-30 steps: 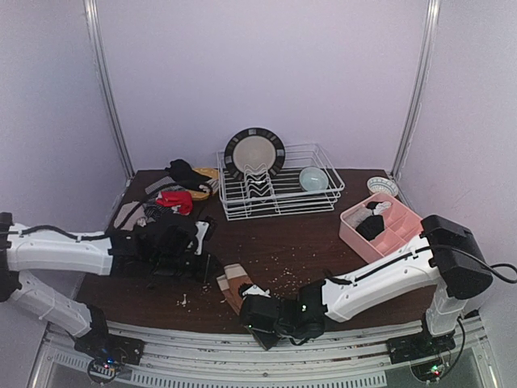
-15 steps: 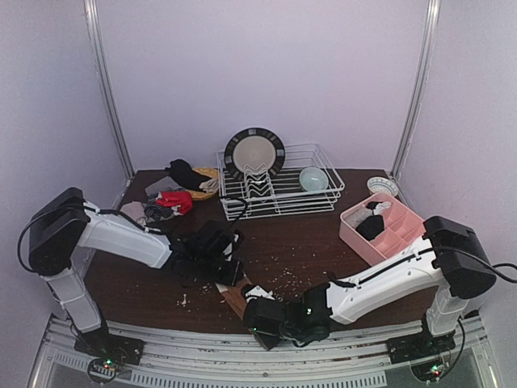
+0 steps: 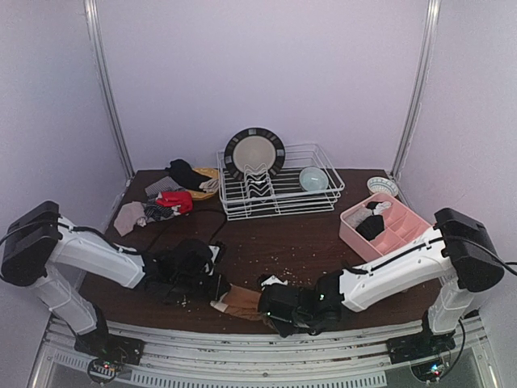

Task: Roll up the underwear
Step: Rotate the underwear at the center of the board.

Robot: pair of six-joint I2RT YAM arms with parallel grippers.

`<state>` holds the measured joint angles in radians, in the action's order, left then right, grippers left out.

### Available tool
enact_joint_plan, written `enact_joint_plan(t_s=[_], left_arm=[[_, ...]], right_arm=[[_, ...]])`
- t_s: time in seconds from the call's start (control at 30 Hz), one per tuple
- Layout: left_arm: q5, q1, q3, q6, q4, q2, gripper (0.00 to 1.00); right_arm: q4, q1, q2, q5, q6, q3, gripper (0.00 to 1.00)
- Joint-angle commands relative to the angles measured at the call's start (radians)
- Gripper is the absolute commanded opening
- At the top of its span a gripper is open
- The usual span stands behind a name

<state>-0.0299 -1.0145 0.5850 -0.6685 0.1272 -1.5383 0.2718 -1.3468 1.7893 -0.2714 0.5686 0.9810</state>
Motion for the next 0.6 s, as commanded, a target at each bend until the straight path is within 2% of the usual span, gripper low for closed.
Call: enact_joint_plan(t_s=[0.0,0.1,0.2,0.33,0.43,0.5,0.57], left_arm=[[-0.117,-0.054,-0.009,-0.044,-0.099,0.027,0.00],[-0.145,-0.071,0.009,-0.044,-0.154,0.056,0.01],[-0.174,-0.071,0.044,-0.020,-0.228,0.115,0.20],[-0.226,-0.070,0.093,0.039,-0.321,0.219,0.44],[-0.269,-0.055,0.120,0.120,-0.337,0.227,0.75],[-0.219,-0.018,0.154,0.180,-0.335,0.191,0.78],[-0.175,0.002,0.186,0.229,-0.301,0.142,0.77]], right_arm=[[0.179,0.087,-0.031,0.060,-0.108,-0.041,0.38],[0.205,0.088,-0.123,0.106,-0.118,-0.009,0.52],[0.239,0.080,-0.201,0.126,-0.103,0.043,0.60],[0.231,0.044,-0.274,0.132,-0.056,0.051,0.64],[0.186,-0.002,-0.264,0.138,-0.013,0.029,0.58],[0.147,-0.024,-0.236,0.132,0.030,0.006,0.49],[0.102,-0.040,-0.209,0.120,0.077,-0.020,0.40]])
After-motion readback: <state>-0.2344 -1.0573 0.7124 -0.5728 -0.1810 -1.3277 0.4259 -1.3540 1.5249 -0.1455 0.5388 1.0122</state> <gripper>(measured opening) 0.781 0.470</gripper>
